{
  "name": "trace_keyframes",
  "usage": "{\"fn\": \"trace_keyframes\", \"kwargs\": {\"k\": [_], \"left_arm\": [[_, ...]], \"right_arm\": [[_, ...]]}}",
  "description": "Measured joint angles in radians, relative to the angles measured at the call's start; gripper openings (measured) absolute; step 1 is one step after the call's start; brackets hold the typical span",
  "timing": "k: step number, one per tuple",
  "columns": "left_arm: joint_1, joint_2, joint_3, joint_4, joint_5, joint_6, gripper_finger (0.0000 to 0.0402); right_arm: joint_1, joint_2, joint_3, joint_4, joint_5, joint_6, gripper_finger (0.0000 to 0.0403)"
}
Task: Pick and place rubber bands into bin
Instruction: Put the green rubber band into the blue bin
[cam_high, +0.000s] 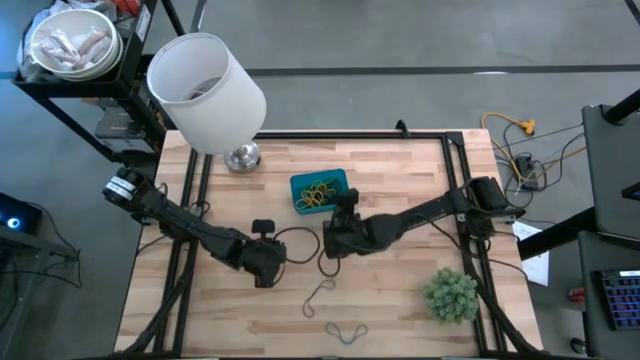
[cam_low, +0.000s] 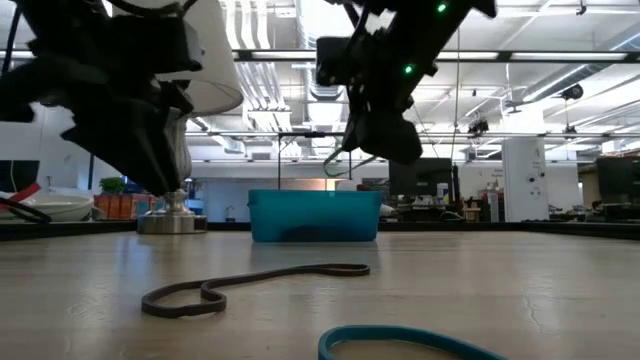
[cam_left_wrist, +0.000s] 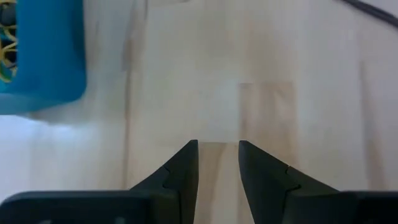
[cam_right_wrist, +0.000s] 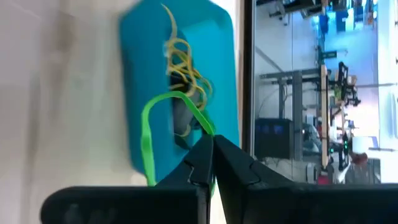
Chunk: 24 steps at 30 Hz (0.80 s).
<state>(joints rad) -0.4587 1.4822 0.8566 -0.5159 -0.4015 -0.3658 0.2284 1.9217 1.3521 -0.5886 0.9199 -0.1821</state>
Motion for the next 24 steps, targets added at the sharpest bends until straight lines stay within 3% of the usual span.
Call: {"fn": "trace_keyframes", "kwargs": {"k": [7,15,24], "left_arm": [[-0.064,-0.022,0.000,-0.001,0.000,-0.046,0.0098],[-0.116,-0.042,0.000,0.001,-0.025,-0.050,0.0098],[-0.165,-0.046,-0.002,0.000,-0.035,-0.074,0.0098]], "right_arm": [[-0.092,0.000,0.000,0.053,-0.018,-0.056,0.0008],[-0.198,0.000,0.000,0.182,-0.169,-0.121,0.0008],[-0.314,0.000,-0.008,0.194,-0.381,-0.086,0.0008]]}}
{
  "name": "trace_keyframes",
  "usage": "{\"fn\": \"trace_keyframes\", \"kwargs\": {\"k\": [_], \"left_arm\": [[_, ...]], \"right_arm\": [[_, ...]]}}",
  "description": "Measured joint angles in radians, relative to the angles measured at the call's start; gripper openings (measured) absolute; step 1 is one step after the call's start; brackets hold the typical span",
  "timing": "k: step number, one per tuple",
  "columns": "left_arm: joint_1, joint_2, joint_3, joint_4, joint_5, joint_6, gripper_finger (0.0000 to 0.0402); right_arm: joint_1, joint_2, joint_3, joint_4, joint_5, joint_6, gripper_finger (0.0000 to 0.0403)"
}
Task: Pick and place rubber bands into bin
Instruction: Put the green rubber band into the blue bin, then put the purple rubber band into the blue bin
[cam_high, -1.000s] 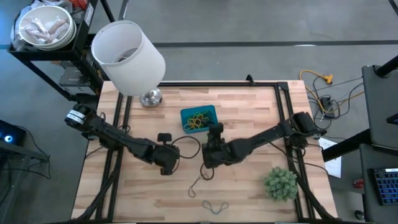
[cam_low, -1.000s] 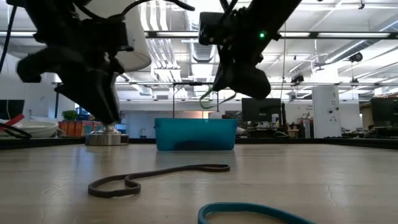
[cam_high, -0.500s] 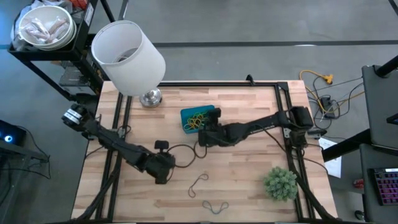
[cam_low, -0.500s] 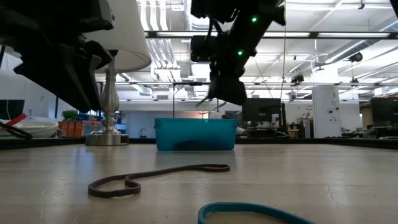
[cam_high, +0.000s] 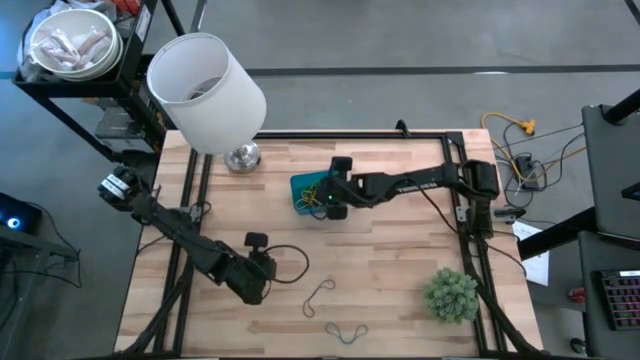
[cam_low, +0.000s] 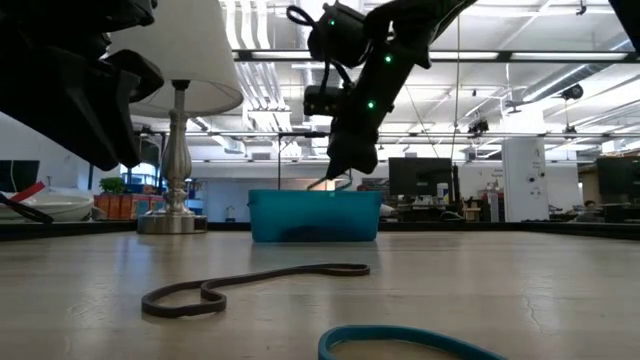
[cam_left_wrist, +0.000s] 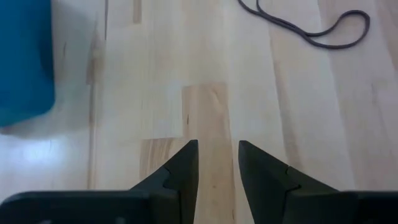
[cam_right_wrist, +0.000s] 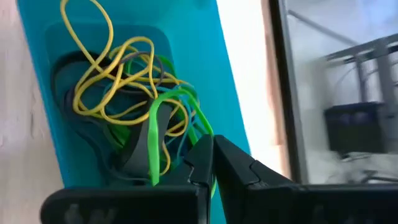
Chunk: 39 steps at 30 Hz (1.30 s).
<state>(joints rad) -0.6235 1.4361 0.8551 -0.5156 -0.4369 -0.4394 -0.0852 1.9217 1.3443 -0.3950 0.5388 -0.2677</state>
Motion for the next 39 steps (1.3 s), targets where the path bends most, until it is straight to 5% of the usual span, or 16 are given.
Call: {"fn": "trace_keyframes", "kwargs": {"k": [14,29,39], "left_arm": [[0.000,0.000,-0.001,0.000,-0.028,0.000,0.0098],[0.000,0.000,-0.001,0.001,-0.039,0.001,0.0098],[0.000,-0.001,-0.001,0.019,-0.101,0.012,0.0098]], "right_arm": [[-0.027,0.000,-0.020,0.009,-0.057,0.051,0.0012],[-0.026,-0.004,-0.012,-0.006,-0.097,0.038,0.0101],[0.097,-0.172,-0.012,-0.172,-0.098,0.047,0.0093]]}}
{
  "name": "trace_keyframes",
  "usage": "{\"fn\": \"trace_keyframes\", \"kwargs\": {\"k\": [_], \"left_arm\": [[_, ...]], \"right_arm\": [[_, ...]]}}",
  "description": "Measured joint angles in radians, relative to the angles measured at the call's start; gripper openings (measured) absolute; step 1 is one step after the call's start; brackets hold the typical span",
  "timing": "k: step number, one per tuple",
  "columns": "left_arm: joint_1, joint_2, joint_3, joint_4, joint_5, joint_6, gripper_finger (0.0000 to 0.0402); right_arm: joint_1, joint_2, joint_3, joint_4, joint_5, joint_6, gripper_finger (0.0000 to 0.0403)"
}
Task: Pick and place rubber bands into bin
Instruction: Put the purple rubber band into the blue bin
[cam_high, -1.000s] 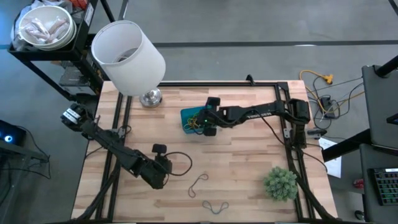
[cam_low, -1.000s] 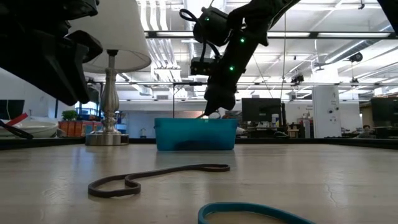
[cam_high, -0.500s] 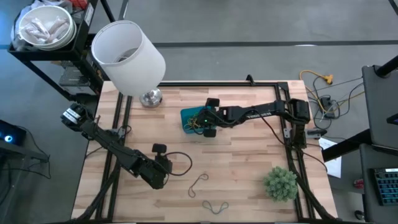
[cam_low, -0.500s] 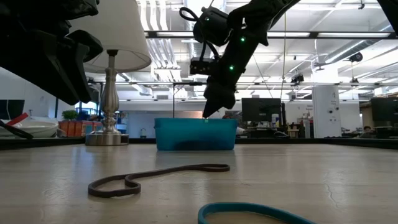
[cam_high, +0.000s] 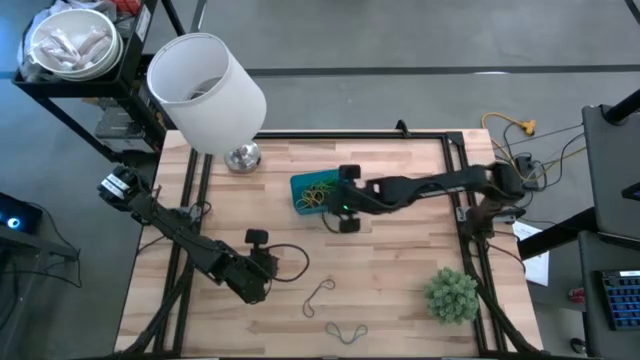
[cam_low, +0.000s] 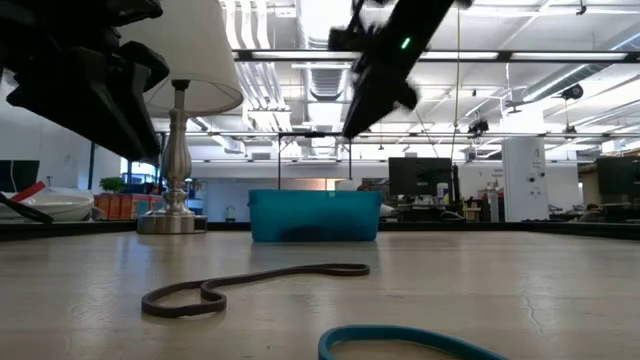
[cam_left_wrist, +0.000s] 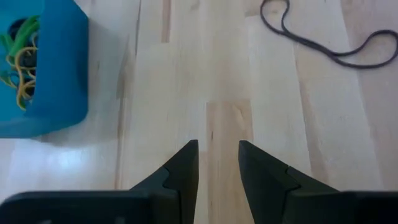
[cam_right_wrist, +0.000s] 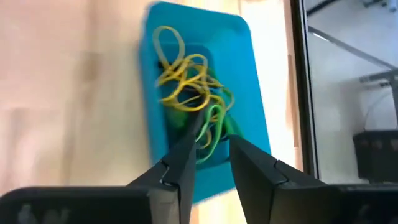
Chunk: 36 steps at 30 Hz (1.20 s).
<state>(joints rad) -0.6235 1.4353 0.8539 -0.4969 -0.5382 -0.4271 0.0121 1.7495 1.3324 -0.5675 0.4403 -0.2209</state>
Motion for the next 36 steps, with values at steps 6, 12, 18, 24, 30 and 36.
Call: {"fn": "trace_keyframes", "kwargs": {"k": [6,12,18,24,30,36], "left_arm": [[0.002,0.000,-0.001,0.146,-0.015,0.140,0.0098],[0.004,0.015,-0.002,0.362,0.029,0.254,0.0098],[0.009,0.090,0.010,0.381,0.084,0.255,0.0098],[0.018,0.166,0.057,0.383,0.103,0.341,0.0098],[0.055,0.231,0.139,0.392,0.117,0.427,0.0098],[0.092,0.332,0.221,0.391,0.229,0.477,0.0098]], "right_arm": [[0.151,-0.146,-0.012,-0.164,-0.058,0.119,0.0081],[0.344,-0.269,-0.059,-0.219,-0.083,0.301,0.0073],[0.550,-0.339,-0.132,-0.210,-0.054,0.438,0.0074],[0.720,-0.344,-0.205,-0.171,0.096,0.510,0.0068],[0.809,-0.342,-0.280,-0.068,0.166,0.517,0.0070],[0.846,-0.342,-0.332,-0.027,0.166,0.584,0.0065]]}}
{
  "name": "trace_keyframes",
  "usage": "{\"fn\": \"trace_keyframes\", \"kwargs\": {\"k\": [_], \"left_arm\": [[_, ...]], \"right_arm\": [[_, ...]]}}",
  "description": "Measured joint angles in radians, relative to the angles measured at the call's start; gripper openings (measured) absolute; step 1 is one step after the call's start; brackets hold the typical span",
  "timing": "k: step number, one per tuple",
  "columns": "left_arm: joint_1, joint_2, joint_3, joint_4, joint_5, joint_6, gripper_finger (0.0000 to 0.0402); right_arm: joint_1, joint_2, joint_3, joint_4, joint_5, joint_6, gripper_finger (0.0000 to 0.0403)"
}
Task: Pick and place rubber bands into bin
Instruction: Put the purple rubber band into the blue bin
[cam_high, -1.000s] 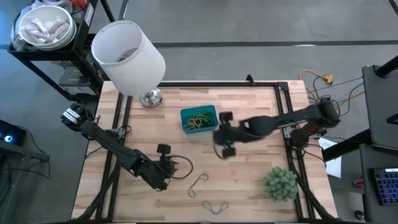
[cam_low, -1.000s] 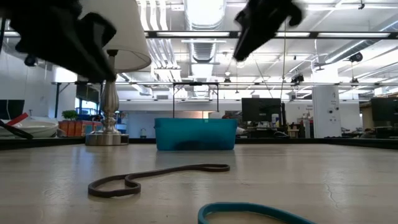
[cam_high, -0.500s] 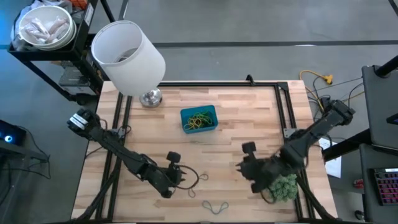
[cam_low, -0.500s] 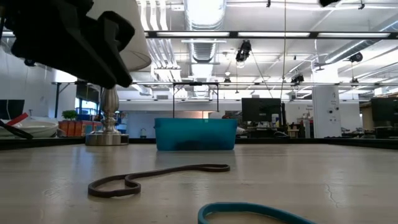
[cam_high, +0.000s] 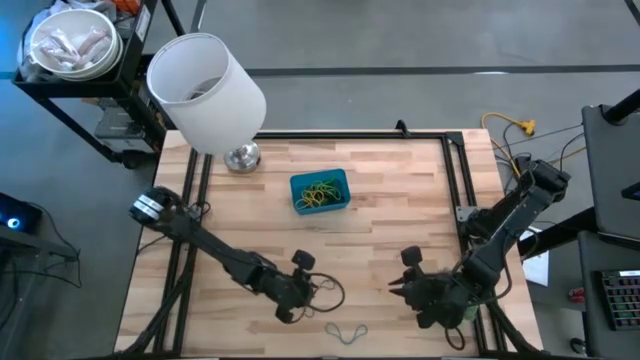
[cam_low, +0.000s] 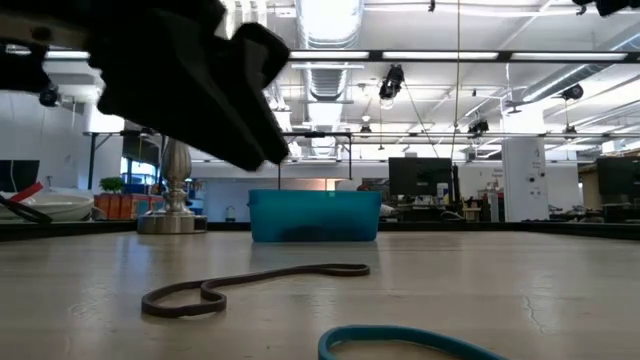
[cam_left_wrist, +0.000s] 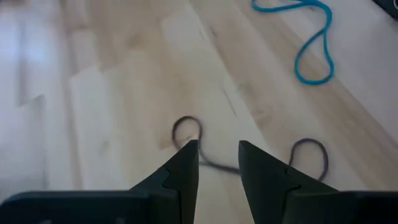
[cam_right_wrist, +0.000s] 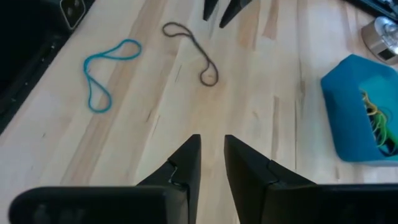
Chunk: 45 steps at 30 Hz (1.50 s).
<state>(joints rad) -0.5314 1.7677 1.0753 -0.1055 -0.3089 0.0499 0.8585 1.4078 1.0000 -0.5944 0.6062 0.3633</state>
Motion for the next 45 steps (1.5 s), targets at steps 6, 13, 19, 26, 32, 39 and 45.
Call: {"fn": "trace_keyframes", "kwargs": {"k": [6,13,19,26,32,39,45], "left_arm": [[0.060,0.088,0.071,-0.017,0.093,0.020,0.0098],[0.134,0.128,0.090,-0.028,0.192,0.016,0.0098],[0.157,0.141,0.091,-0.026,0.248,0.010,0.0098],[0.158,0.145,0.094,-0.003,0.269,0.010,0.0098],[0.158,0.155,0.093,0.030,0.281,0.018,0.0098],[0.162,0.222,0.108,0.045,0.319,0.036,0.0098],[0.177,0.228,0.110,0.046,0.319,0.009,0.0095]], "right_arm": [[0.010,0.000,-0.007,0.002,0.000,0.029,0.0063],[0.010,0.000,-0.007,0.002,0.000,0.037,0.0063],[0.010,0.000,-0.007,0.003,0.000,0.034,0.0064],[0.010,0.000,-0.007,0.003,0.000,0.034,0.0061],[0.010,0.000,-0.008,0.004,0.000,0.034,0.0059],[0.010,0.000,-0.015,0.007,0.001,0.034,0.0058],[0.010,0.000,-0.017,0.008,0.001,0.035,0.0059]]}}
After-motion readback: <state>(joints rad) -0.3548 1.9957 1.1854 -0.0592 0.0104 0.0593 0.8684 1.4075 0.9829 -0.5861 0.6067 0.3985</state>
